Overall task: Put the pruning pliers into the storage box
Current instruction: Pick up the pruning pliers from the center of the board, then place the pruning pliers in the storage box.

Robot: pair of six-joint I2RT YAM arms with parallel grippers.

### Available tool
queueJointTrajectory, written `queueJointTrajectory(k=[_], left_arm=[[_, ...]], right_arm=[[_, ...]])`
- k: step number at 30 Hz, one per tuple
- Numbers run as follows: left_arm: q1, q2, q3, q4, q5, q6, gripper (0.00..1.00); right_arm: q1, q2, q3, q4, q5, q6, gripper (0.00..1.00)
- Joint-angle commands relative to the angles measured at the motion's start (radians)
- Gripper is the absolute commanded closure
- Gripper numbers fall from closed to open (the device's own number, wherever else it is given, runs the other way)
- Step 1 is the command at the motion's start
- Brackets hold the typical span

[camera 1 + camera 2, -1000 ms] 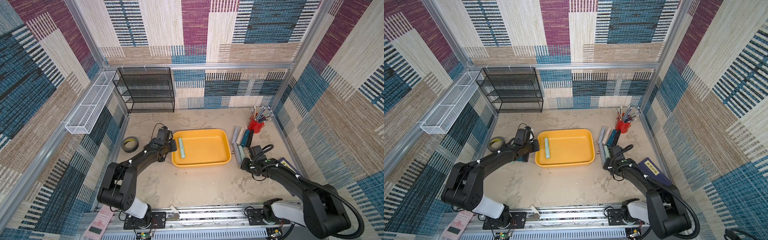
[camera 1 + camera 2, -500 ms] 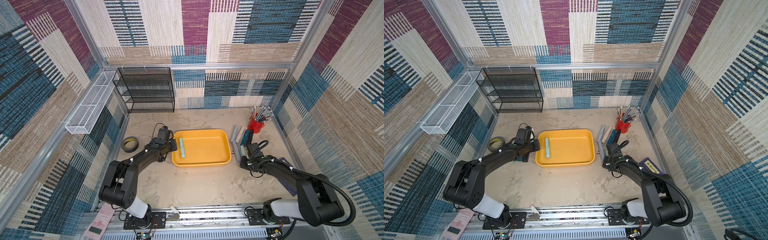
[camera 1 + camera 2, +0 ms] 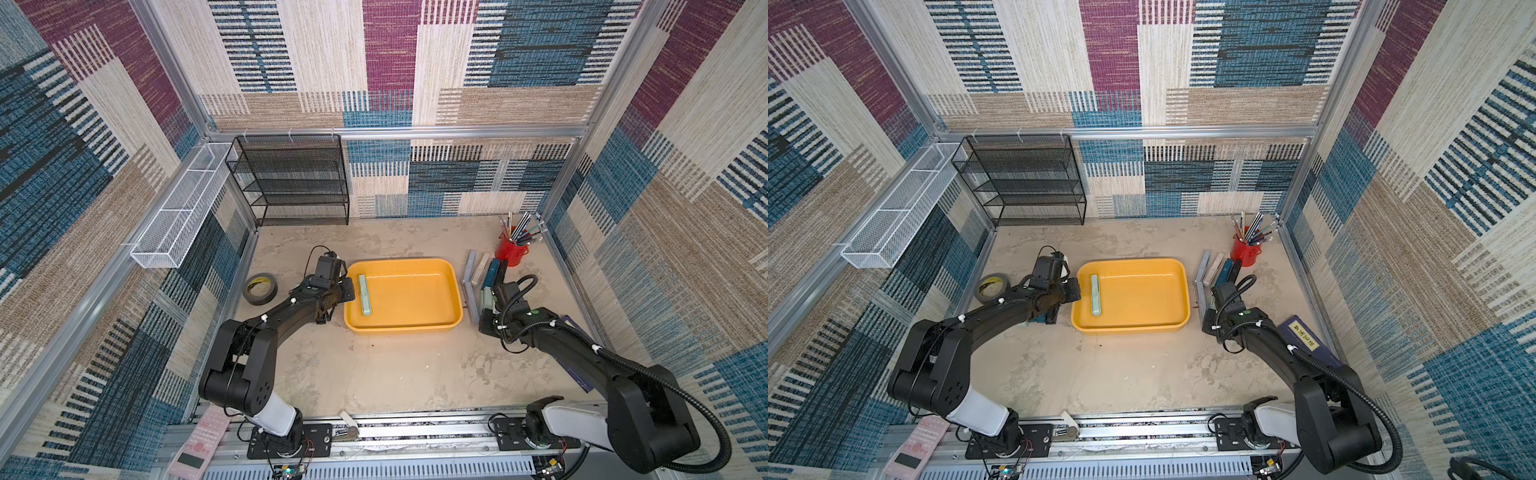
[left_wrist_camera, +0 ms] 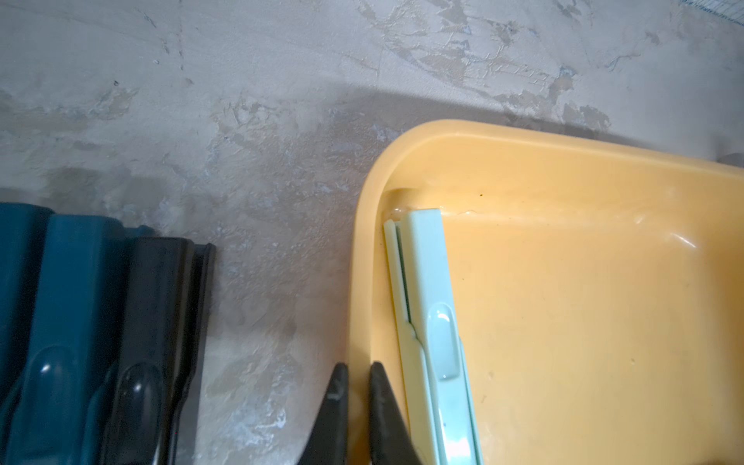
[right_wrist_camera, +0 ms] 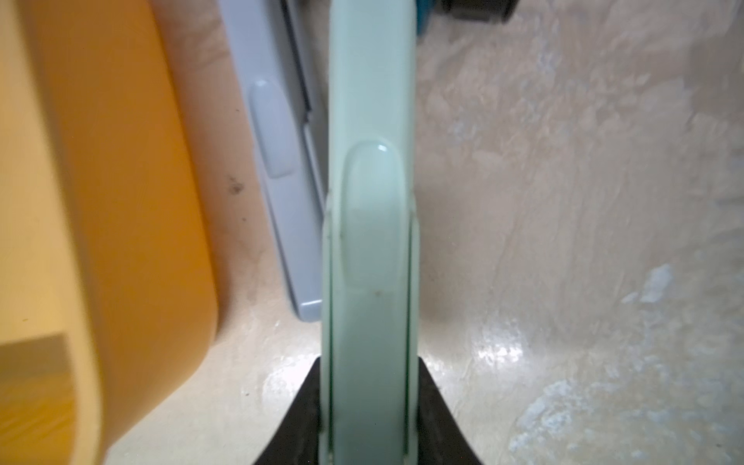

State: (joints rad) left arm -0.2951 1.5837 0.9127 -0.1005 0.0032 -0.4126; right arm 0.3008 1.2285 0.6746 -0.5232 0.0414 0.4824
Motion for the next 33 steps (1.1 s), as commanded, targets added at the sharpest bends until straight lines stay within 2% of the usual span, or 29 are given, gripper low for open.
queueJointTrajectory(k=[1, 8, 18, 26, 33], left_arm=[[0.001, 0.007, 0.0, -0.011, 0.003, -0.006, 0.92], [0.0, -0.005, -0.013, -0.008, -0.007, -0.032, 0.9], [-0.003, -0.021, -0.026, -0.019, -0.037, -0.076, 0.9], [-0.013, -0.033, -0.038, -0.017, -0.03, -0.108, 0.9], [-0.022, -0.048, -0.065, 0.0, -0.017, -0.128, 0.9]], right_arm=[[0.041, 0.0, 0.071, -0.081, 0.075, -0.021, 0.77], [0.221, 0.156, 0.314, -0.131, 0.178, -0.051, 0.78], [0.401, 0.439, 0.505, 0.057, 0.093, -0.092, 0.77], [0.465, 0.606, 0.56, 0.224, 0.003, -0.052, 0.75], [0.492, 0.746, 0.646, 0.266, -0.022, -0.036, 0.75]])
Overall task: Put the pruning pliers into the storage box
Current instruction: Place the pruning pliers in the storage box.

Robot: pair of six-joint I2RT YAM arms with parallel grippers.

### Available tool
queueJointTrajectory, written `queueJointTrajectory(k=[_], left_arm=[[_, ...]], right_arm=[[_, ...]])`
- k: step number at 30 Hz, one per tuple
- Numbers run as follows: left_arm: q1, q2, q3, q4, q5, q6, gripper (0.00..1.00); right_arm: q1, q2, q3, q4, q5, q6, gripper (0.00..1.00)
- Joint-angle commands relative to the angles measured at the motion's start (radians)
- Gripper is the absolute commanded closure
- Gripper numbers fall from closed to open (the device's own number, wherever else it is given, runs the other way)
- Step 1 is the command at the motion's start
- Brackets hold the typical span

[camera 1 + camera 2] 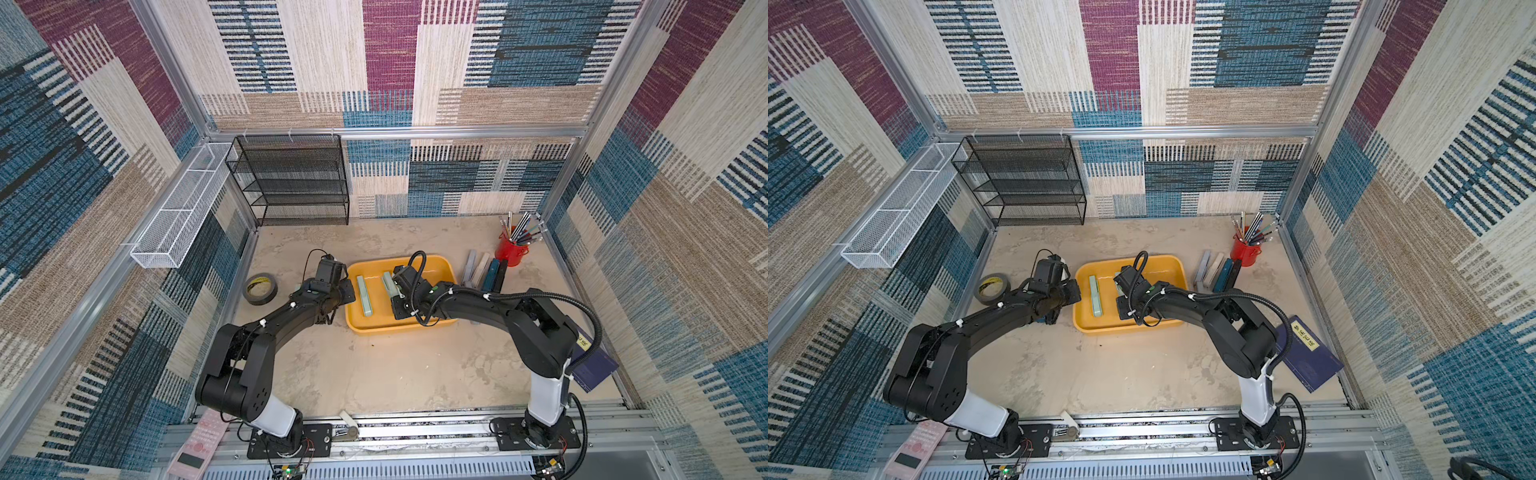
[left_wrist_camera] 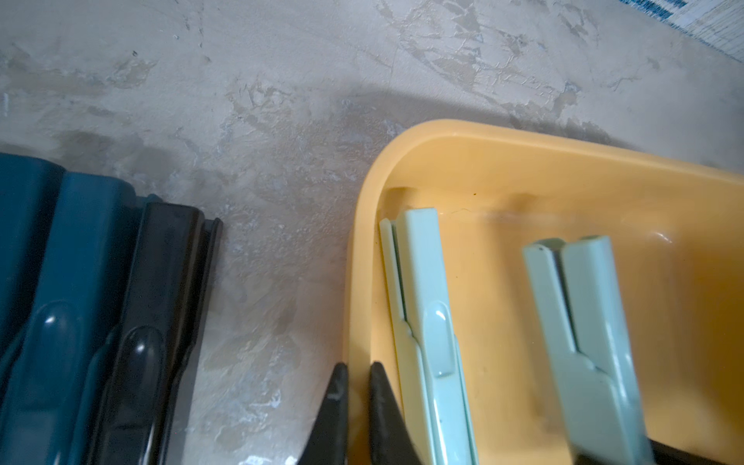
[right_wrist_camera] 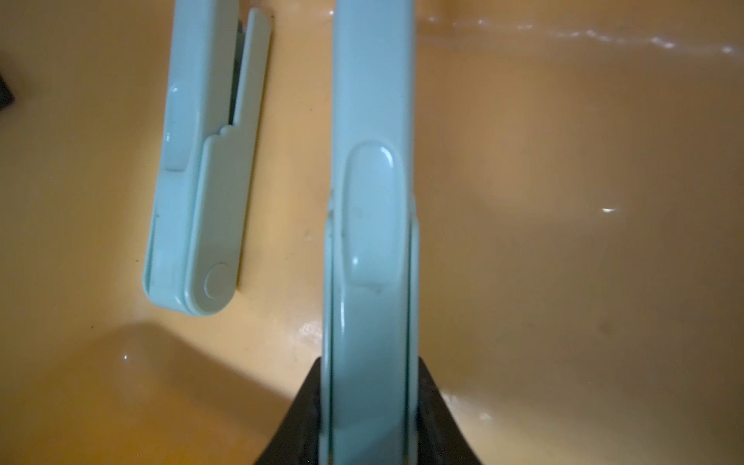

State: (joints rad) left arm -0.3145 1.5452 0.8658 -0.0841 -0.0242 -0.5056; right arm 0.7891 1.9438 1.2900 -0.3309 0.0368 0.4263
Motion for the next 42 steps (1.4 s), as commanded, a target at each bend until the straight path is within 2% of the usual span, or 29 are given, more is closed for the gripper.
queueJointTrajectory(k=[1, 13, 19, 23, 29, 35, 42], left_arm=[[-0.003, -0.012, -0.023, -0.013, 0.01, -0.038, 0.9], [-0.009, -0.04, -0.056, -0.002, -0.003, -0.026, 0.9], [-0.009, -0.038, -0.064, 0.003, -0.009, -0.024, 0.9], [-0.009, -0.038, -0.065, 0.002, -0.008, -0.021, 0.9], [-0.009, -0.04, -0.071, 0.004, -0.009, -0.02, 0.9], [-0.009, -0.039, -0.071, 0.0, -0.008, -0.016, 0.9], [-0.009, -0.033, -0.068, 0.003, -0.003, -0.014, 0.9]], right_arm=[[0.005, 0.049, 0.049, 0.067, -0.017, 0.023, 0.74], [0.024, 0.165, 0.173, 0.041, -0.044, 0.041, 0.71], [0.038, 0.166, 0.189, 0.03, -0.083, 0.043, 0.54], [0.037, 0.138, 0.177, 0.035, -0.101, 0.04, 0.48], [0.038, 0.101, 0.166, 0.065, -0.145, 0.035, 0.5], [0.038, 0.124, 0.185, 0.077, -0.213, 0.04, 0.5], [-0.009, 0.059, 0.171, 0.042, -0.181, 0.025, 0.5]])
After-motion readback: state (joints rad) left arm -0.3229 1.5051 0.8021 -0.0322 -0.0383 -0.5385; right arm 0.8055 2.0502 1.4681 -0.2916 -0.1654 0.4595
